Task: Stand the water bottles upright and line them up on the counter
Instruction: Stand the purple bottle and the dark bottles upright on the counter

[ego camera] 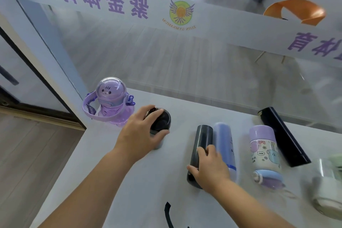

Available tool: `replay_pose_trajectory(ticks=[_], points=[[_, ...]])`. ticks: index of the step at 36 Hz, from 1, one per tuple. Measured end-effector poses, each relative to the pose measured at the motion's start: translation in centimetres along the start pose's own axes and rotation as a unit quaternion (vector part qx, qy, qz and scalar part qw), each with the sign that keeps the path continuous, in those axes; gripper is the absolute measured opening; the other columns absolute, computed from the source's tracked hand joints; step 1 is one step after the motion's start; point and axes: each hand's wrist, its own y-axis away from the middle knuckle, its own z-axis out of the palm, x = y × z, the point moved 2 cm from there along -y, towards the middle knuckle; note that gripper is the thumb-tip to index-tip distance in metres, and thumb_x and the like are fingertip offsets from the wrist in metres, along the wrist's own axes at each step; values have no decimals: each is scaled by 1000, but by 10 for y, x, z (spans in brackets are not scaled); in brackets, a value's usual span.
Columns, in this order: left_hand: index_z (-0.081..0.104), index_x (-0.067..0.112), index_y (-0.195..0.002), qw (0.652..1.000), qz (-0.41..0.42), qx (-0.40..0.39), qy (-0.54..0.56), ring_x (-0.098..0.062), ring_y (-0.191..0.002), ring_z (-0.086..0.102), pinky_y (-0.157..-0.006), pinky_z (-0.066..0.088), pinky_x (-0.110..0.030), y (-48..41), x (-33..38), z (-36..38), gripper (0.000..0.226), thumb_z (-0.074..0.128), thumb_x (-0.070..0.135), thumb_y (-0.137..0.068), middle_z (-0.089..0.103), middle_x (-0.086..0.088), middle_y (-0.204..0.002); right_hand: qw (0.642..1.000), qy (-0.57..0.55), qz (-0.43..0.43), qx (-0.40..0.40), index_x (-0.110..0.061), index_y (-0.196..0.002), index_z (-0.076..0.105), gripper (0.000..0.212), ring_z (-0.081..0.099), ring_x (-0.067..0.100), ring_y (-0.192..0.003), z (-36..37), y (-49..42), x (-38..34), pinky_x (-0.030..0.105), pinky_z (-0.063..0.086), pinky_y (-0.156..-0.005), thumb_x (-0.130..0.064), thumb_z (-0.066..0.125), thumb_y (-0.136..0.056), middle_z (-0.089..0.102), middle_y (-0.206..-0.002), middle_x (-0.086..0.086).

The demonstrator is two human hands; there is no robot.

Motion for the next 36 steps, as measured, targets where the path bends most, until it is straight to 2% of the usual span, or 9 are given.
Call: replay_pose_trajectory(ticks=[7,13,16,19,22,26,28,33,36], points=[[59,23,-122,999,-26,17,39,-23,-110,53,-92,47,-35,1,-4,3,57,65,45,-69,49,1,-128,998,7,56,-41,-18,-147,4,80,44,31,-112,16,4,-12,37,46,-90,-61,39,-90,24,-135,19],[57,22,-124,999,-24,16,46,-26,-114,52,-96,48,-43,3,-4,5,64,56,55,-70,49,-1,-130,996,-16,47,-68,-28,-147,-16,98,51,32,-104,36,6,-17,35,50,-90,-60,52,-84,10,-140,24],[56,22,-125,998,-26,20,49,-28,-113,51,-94,48,-45,4,-4,5,65,53,56,-69,49,-1,-131,996,-50,37,-60,-33,-147,-12,96,49,32,-107,40,7,-14,35,50,-91,-53,56,-84,6,-142,21],[57,22,-125,998,-26,25,51,-28,-114,51,-95,47,-45,4,-3,6,66,51,57,-69,49,-2,-131,996,-74,27,-45,-37,-148,2,88,51,28,-103,33,10,-10,34,51,-89,-49,59,-82,10,-142,15],[56,23,-125,997,-34,29,59,-30,-114,50,-96,47,-47,5,-3,7,66,51,58,-69,48,-2,-131,996,-87,12,-16,-41,-142,20,76,50,26,-100,20,13,-9,33,50,-82,-51,59,-77,19,-138,9],[56,24,-125,997,-38,31,59,-31,-112,50,-95,47,-48,5,-2,9,66,50,58,-69,47,0,-132,991,-134,-9,22,-41,-128,35,61,51,24,-90,-6,17,-10,27,47,-68,-48,59,-72,33,-121,2],[56,25,-125,997,-39,32,60,-30,-113,49,-94,47,-48,6,-2,9,66,50,59,-69,46,1,-133,988,-149,-9,43,-38,-122,36,55,51,25,-85,-21,17,-11,28,44,-67,-46,58,-72,35,-116,0],[56,25,-122,997,-29,42,66,-31,-111,51,-89,50,-49,6,-3,8,62,53,56,-69,50,1,-131,978,-185,27,95,-24,-121,34,58,47,24,-85,-56,10,-5,29,37,-68,-46,60,-74,38,-104,-3],[57,22,-117,996,-15,50,70,-30,-108,53,-90,49,-49,6,-3,8,57,55,53,-69,54,1,-129,973,-201,29,112,-23,-120,36,56,50,26,-88,-73,2,-1,31,41,-71,-43,59,-73,45,-107,0]])
